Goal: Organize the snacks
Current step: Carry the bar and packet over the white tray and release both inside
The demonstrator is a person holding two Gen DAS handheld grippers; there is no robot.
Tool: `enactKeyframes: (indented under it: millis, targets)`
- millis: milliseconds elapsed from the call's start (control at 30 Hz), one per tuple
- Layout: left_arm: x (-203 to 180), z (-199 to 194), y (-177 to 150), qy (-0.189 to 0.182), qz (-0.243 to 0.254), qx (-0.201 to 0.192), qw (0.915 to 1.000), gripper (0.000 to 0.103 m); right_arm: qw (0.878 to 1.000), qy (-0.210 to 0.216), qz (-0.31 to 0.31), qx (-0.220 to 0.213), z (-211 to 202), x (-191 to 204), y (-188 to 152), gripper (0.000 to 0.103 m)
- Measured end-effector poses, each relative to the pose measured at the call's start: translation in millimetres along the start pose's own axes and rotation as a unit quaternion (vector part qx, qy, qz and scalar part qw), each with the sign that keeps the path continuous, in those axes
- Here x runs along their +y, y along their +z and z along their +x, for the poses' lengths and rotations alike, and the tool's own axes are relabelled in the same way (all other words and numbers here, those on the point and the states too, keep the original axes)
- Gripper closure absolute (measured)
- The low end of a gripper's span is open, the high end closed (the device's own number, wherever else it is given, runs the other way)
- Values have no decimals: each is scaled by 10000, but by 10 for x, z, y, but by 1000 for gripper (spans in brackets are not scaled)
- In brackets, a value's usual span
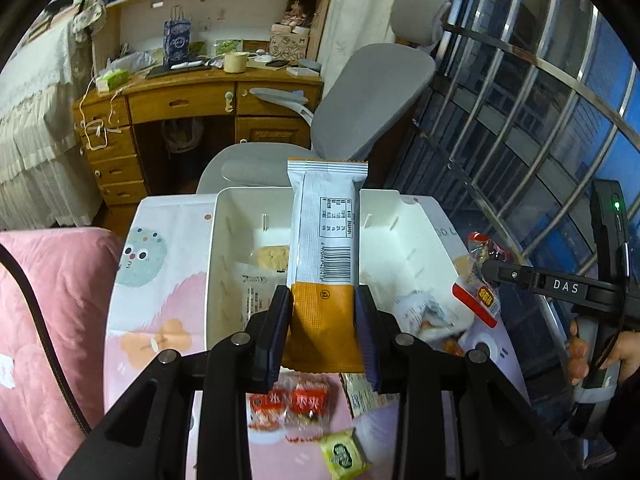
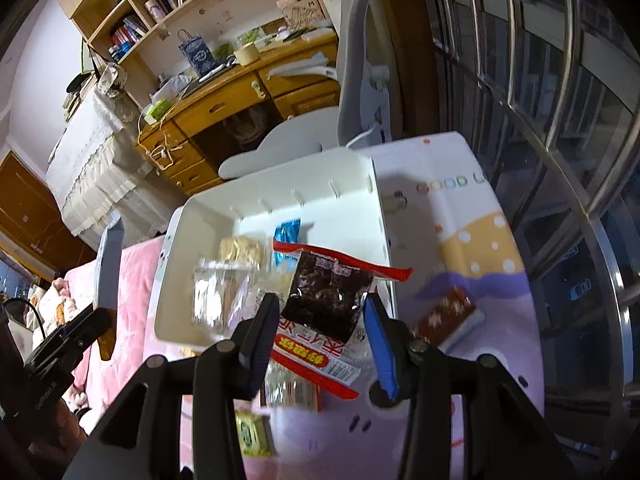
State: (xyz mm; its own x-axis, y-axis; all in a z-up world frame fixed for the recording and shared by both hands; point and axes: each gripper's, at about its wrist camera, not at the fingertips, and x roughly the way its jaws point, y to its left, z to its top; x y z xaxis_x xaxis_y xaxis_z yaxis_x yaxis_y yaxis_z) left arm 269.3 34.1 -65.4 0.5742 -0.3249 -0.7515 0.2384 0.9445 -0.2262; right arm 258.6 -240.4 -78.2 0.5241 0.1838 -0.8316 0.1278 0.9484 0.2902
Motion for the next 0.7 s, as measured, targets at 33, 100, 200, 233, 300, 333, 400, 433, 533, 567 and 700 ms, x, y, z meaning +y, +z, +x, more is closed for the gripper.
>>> enactKeyframes:
  millis: [33,100,200,233,300,333,400,433,533,567,700]
  targets:
    - [29,36,3,-21,-54,-1,10000,73,10000,-13,-2,-31,26,9,18,59]
    - [74,97,20,-90,-102,-5,9999,73,9999,18,18,-121,95,20,67,59]
    - [114,195,35,-77,-88,18,9999,72,9998,43,40,-213,181,33,127,59]
    - [130,236,37,-109,-130,73,9998,71,9997,49,41,-229,195,32,130,57]
    - [155,323,40,-111,-279,249,9992,67,9997,66,57,-220,249,35,149,57]
    - [162,347,33,-51,-318,322,9990,58,9998,61,61,-194,269,36,153,57]
    - [167,404,31,155,-338,478,9982,43,9999,58,65,-79,320,34,151,57]
    - [173,412,22,167,-342,517,9979,42,10000,41,71,-49,332,30,143,56]
    - [176,431,12,136,-407,675,9968,37,9999,18,134,30,350,-1,118,55]
    - [171,427,6,136,-434,701,9965,36,9999,12,167,39,340,-18,104,54]
    - [121,352,-24,188,-443,730,9962,30,9997,-15,230,58,277,-64,61,51]
